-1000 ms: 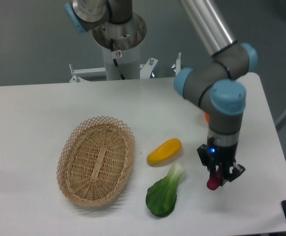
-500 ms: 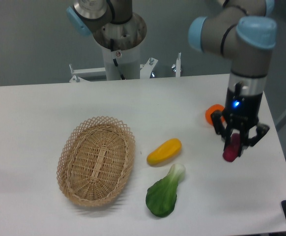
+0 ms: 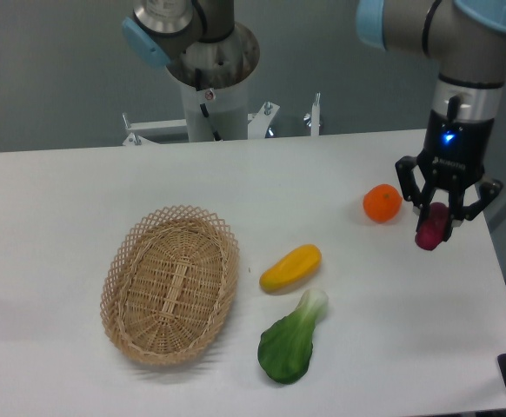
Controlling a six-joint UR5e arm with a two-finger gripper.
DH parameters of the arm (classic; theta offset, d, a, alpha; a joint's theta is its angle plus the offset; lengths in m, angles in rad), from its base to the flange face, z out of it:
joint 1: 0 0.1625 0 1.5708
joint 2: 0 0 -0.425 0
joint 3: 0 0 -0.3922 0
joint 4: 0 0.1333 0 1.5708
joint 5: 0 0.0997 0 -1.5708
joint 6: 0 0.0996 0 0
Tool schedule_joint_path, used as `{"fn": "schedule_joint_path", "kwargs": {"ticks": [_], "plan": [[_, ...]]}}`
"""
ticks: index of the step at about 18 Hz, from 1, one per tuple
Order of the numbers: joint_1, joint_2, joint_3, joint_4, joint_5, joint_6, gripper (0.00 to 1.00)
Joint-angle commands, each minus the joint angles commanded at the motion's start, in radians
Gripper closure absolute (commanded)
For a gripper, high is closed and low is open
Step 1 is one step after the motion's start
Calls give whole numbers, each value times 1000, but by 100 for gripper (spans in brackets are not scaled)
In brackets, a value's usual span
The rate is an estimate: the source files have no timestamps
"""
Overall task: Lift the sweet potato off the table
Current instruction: 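Lift the held sweet potato up off the table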
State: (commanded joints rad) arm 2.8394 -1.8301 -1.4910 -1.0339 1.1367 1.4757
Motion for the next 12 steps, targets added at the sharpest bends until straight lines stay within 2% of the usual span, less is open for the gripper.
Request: {"fn": "schedule_joint_path", "kwargs": {"ticks": [12], "plan": [[-8,14,0,5,11,3,81]]}}
